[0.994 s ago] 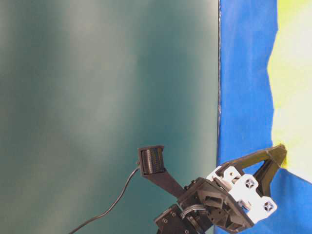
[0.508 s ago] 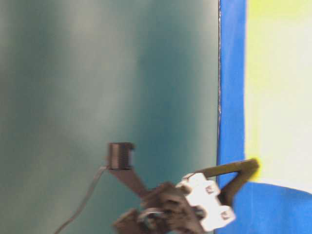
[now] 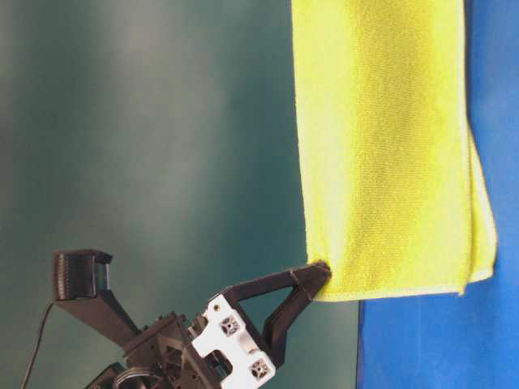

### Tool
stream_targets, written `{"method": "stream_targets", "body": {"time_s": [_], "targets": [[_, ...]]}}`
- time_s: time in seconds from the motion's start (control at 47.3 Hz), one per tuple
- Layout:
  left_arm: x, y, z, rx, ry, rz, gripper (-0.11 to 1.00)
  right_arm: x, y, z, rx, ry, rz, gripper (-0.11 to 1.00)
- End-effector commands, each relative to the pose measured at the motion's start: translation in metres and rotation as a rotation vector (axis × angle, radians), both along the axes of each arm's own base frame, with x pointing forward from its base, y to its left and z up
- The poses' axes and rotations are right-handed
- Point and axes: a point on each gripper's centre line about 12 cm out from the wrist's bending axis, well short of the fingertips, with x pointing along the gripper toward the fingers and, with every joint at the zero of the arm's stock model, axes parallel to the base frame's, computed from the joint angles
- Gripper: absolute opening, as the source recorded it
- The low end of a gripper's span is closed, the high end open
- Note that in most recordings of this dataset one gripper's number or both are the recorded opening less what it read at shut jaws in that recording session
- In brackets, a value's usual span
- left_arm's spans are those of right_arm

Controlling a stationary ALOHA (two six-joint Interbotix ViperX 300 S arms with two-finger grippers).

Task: Fold the yellow towel.
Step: 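Lift the folded towel and rotate it, left gripper swinging toward center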

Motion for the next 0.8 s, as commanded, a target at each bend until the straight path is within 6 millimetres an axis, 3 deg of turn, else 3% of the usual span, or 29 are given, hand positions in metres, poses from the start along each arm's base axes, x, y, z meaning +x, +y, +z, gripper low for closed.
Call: {"method": "stream_targets", "body": {"time_s": [0.0, 0.233, 0.571, 0.783], "targets": [[0.004, -0.005, 0.019, 0.011, -0.054, -0.016, 0.02, 0.003, -0.002, 0.006, -0.007, -0.017, -0.003, 0.02], [0.013, -0.029, 0.027, 0.014, -0.094, -0.079, 0.02, 0.001, -0.012, 0.009, -0.037, -0.035, -0.037, 0.02], [0.052, -0.104, 0.054, 0.024, -0.325, -0.263, 0.02, 0.003, -0.061, 0.023, -0.131, -0.175, -0.160, 0.02], [0.076, -0.133, 0.066, 0.024, -0.411, -0.323, 0.02, 0.018, -0.088, 0.029, -0.155, -0.235, -0.190, 0.02]]}}
